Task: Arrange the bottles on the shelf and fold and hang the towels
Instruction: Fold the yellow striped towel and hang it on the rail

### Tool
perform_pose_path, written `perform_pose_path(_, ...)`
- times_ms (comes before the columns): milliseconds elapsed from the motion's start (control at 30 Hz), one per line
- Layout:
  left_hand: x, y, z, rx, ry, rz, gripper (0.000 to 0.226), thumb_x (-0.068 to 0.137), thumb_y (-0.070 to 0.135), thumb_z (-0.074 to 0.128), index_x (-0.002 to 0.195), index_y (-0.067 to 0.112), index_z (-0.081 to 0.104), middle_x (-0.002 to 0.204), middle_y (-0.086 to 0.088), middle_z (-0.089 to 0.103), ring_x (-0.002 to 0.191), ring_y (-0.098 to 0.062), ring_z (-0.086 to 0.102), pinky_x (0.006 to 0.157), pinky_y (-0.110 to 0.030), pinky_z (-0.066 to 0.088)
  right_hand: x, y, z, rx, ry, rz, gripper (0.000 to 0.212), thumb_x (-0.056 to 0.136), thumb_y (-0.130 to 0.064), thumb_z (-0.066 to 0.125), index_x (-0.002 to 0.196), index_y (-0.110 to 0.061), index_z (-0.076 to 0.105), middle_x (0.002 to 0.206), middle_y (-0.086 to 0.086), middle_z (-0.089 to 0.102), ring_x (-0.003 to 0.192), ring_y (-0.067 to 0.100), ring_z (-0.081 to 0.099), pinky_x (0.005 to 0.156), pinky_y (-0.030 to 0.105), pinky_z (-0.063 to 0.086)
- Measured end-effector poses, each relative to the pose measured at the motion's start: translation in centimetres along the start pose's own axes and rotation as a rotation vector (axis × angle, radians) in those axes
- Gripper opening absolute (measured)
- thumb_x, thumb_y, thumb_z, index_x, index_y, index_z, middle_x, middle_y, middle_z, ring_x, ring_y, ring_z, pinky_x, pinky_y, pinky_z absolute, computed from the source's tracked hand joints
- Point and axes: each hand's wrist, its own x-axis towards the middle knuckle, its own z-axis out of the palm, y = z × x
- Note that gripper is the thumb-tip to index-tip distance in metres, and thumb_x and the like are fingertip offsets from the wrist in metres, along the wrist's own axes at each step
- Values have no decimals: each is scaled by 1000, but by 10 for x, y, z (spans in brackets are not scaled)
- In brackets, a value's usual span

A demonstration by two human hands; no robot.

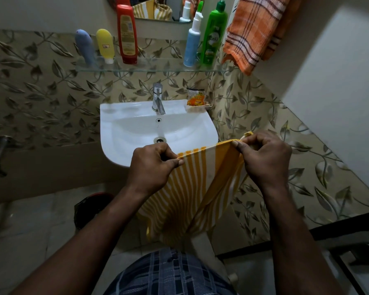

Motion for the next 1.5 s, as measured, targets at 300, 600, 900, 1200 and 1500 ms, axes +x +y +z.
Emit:
perform_pose_path(300, 4, 0, -2, -23, -70, -77, 8, 86, 27, 85, 91, 27, 79, 69, 10, 71, 67, -1, 67, 61, -19, 48, 4, 5, 7, -23, 3, 31, 20, 78, -29, 90, 79, -14, 77, 82, -5, 70, 77, 13, 63, 73, 30, 51)
perform_pose_path(600, 11, 13, 10, -64, -99, -155, 13, 85, 27, 84, 73, 24, 79, 64, 14, 71, 61, 2, 63, 61, -20, 44, -2, 7, 17, -52, 59, 152, 23, 85, -29, 84, 102, -13, 80, 106, 1, 72, 97, 13, 64, 74, 6, 38)
perform_pose_path(900, 13, 22, 6, 40, -325, 355, 19, 85, 32, 75, 98, 19, 82, 79, 16, 61, 73, -5, 60, 62, -26, 47, -5, -18, 20, 142, -607, -361, 22, 86, -25, 83, 107, -17, 82, 112, -8, 67, 97, 2, 61, 83, 10, 43)
perform_pose_path(1200, 5, 12, 3, -22, -303, 266, 19, 85, 31, 85, 94, 26, 70, 78, 11, 70, 70, -10, 67, 61, -28, 52, -3, -9, 25, 156, -653, -238, 19, 79, -30, 90, 79, -13, 79, 86, -7, 73, 78, 5, 68, 67, 30, 53)
perform_pose_path(1500, 2, -8, -11, -18, -306, 181, 21, 84, 34, 87, 84, 31, 66, 78, 8, 69, 72, -13, 64, 68, -36, 53, 2, 1, 12, 133, -421, -178, 18, 79, -26, 90, 78, -12, 80, 87, -6, 74, 85, 5, 70, 74, 20, 55)
